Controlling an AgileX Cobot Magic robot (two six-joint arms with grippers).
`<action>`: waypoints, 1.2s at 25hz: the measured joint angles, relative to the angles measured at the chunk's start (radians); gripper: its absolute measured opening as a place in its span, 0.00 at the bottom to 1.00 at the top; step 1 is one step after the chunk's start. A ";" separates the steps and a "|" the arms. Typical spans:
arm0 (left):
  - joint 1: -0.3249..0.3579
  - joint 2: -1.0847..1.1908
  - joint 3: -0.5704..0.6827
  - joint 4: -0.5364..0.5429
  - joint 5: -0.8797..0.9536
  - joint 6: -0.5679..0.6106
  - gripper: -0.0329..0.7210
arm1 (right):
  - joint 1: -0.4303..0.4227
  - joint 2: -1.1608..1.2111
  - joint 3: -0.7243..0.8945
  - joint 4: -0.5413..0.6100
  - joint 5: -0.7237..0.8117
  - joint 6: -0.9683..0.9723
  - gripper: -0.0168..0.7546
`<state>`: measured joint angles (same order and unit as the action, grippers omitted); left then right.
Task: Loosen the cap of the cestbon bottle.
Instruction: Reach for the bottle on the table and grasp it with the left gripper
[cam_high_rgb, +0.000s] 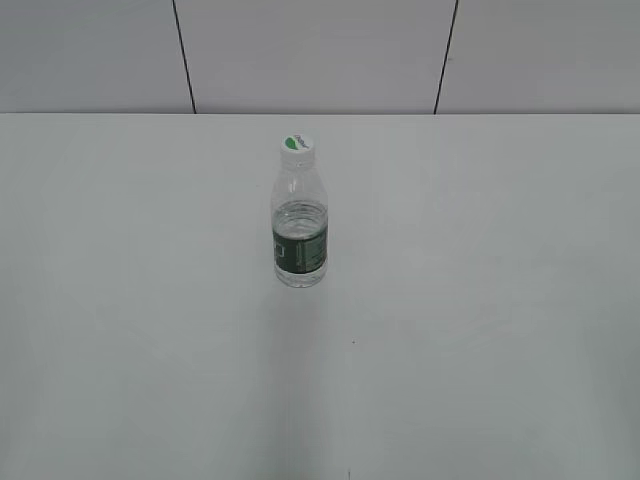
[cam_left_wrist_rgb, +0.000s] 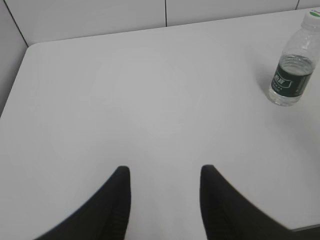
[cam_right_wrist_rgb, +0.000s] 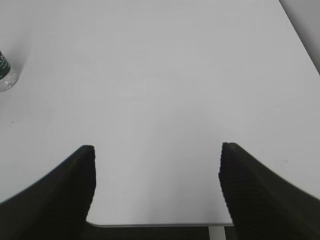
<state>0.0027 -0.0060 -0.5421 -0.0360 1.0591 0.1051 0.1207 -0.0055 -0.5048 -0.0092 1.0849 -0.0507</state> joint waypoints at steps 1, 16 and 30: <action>0.000 0.000 0.000 0.000 0.000 0.000 0.42 | 0.000 0.000 0.000 0.000 0.000 0.000 0.79; 0.000 0.000 0.000 0.000 0.000 0.000 0.42 | 0.000 0.000 0.000 -0.008 0.000 0.000 0.79; 0.000 0.000 0.000 0.000 -0.003 0.000 0.42 | 0.000 0.000 0.000 -0.043 0.000 0.000 0.79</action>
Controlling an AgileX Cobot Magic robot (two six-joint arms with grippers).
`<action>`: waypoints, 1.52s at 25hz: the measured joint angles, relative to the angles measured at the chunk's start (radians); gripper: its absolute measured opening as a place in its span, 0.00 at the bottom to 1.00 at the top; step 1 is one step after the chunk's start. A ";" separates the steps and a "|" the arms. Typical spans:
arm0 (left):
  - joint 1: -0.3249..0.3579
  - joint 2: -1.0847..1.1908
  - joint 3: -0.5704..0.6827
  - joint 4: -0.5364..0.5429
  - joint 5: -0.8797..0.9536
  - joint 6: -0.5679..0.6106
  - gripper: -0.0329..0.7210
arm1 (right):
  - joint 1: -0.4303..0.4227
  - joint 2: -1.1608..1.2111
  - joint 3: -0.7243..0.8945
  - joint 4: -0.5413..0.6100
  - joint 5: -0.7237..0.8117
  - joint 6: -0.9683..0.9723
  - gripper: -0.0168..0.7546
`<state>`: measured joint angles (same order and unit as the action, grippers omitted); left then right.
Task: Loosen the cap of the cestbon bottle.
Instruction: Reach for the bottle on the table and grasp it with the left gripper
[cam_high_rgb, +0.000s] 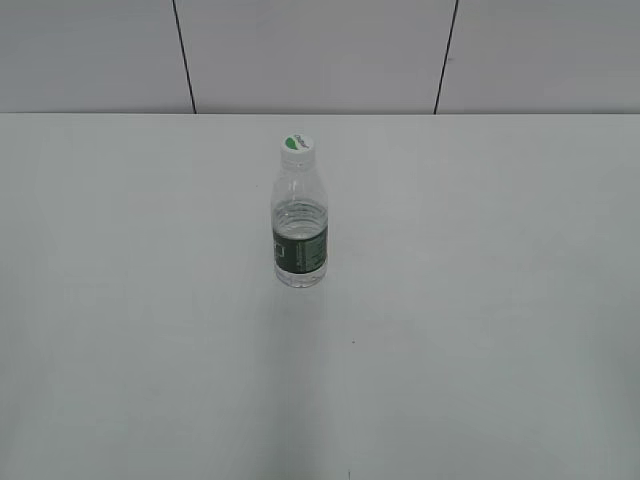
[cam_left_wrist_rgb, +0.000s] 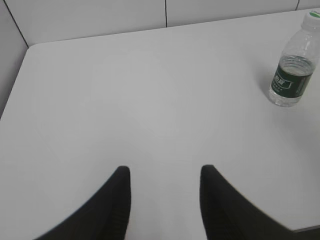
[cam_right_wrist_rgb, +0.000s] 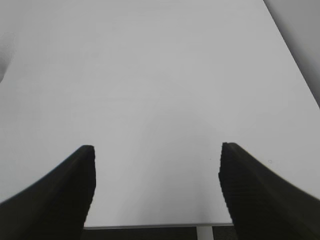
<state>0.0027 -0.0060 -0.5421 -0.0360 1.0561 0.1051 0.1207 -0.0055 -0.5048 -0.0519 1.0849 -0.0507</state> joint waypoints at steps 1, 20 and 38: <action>0.000 0.000 0.000 0.000 -0.001 0.000 0.42 | 0.000 0.000 0.000 0.000 0.000 0.000 0.79; 0.000 0.000 0.000 0.000 -0.004 0.000 0.48 | 0.000 0.000 0.000 -0.005 0.000 0.000 0.79; 0.000 0.000 -0.006 0.042 -0.269 0.000 0.71 | 0.000 0.000 0.000 -0.010 0.000 0.000 0.79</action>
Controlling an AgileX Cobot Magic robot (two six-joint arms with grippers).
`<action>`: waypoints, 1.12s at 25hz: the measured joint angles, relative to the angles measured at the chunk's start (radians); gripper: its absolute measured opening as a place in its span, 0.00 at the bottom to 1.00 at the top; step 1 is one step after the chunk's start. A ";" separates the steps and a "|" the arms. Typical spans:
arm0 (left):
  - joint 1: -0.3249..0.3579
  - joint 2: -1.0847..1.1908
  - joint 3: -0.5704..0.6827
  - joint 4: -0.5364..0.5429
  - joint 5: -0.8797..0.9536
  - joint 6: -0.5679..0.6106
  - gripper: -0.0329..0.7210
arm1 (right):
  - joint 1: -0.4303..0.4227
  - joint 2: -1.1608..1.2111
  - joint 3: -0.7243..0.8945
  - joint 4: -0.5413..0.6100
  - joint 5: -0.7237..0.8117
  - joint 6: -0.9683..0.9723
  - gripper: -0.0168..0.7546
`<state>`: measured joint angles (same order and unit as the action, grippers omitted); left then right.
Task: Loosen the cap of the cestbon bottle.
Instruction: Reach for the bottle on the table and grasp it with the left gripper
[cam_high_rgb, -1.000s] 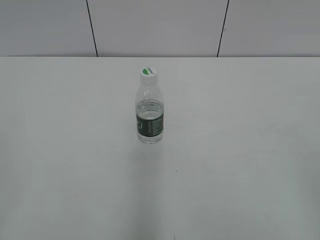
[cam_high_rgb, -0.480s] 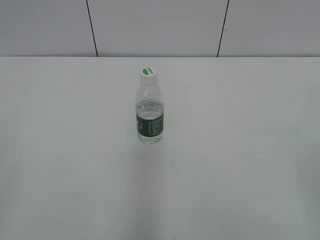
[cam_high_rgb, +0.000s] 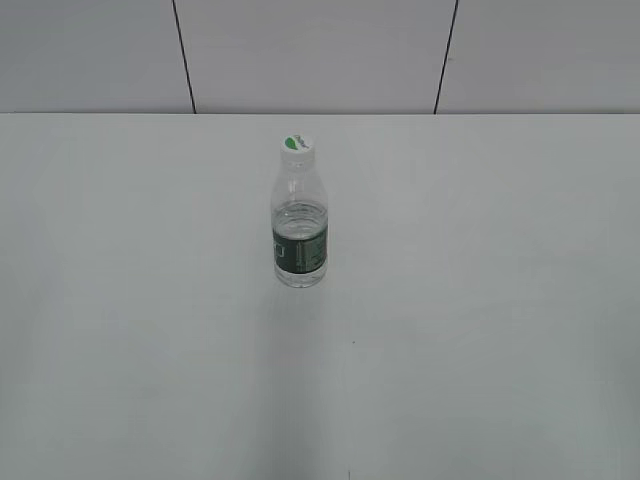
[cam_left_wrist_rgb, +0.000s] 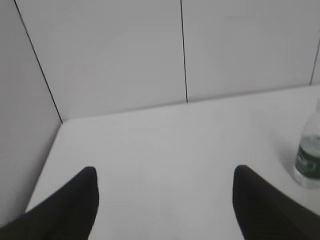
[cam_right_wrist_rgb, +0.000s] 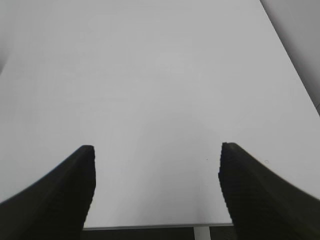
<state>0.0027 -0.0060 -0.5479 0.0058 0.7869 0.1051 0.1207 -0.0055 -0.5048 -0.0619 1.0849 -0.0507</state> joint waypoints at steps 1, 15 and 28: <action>0.000 0.000 0.008 -0.006 -0.046 0.000 0.71 | 0.000 0.000 0.000 0.000 0.000 0.000 0.79; 0.000 0.226 0.253 -0.006 -0.611 0.000 0.67 | 0.000 0.000 0.000 -0.001 0.000 0.000 0.79; 0.000 0.655 0.258 0.002 -0.977 0.000 0.66 | 0.000 0.000 0.000 -0.003 0.000 0.000 0.79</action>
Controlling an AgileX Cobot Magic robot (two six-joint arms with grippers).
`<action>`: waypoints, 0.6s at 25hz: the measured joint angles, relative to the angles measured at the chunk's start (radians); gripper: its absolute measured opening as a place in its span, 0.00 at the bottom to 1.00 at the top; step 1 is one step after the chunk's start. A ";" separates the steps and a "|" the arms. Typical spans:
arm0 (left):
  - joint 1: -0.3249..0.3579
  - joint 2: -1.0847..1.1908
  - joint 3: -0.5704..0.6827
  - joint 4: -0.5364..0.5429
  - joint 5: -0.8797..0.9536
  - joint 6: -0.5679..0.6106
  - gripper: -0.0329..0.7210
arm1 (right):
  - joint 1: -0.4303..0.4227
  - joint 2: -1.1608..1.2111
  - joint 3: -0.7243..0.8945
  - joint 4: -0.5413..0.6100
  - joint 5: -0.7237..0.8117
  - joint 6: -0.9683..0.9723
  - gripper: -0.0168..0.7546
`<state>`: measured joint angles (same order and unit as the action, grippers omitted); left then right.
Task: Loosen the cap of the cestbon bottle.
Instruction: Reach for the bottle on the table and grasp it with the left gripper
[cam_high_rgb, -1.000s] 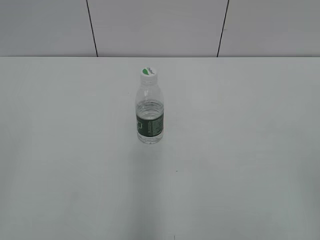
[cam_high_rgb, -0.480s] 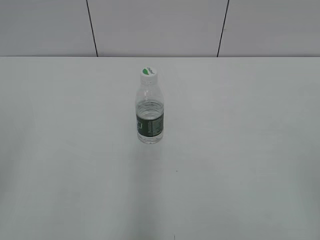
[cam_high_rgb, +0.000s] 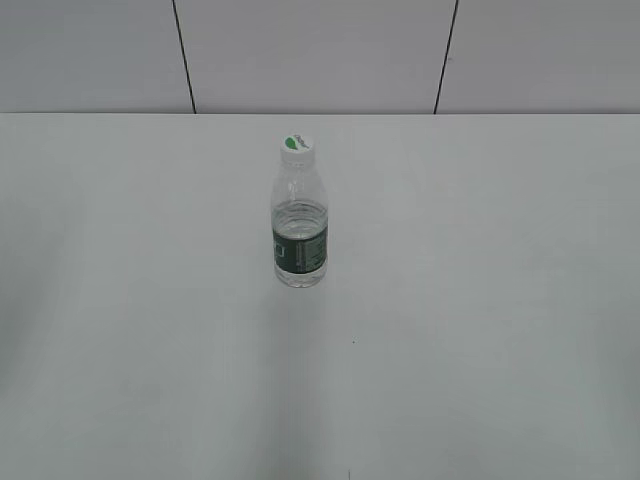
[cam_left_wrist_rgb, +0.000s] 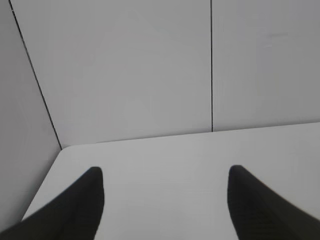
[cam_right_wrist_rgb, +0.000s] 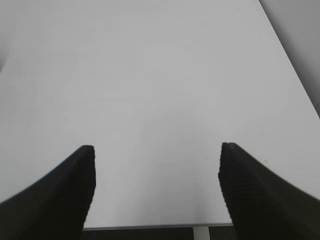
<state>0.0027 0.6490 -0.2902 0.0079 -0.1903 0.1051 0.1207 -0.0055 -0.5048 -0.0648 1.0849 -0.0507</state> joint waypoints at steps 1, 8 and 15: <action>0.000 0.034 0.000 0.000 -0.021 0.000 0.66 | 0.000 0.000 0.000 0.000 0.000 0.000 0.79; 0.000 0.304 0.000 0.000 -0.274 0.000 0.66 | 0.000 0.000 0.000 -0.001 0.000 0.000 0.79; 0.000 0.503 -0.002 0.007 -0.442 -0.027 0.66 | 0.000 0.000 0.000 -0.001 0.000 0.000 0.79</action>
<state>0.0027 1.1518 -0.2926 0.0153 -0.6318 0.0784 0.1207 -0.0055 -0.5048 -0.0658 1.0849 -0.0507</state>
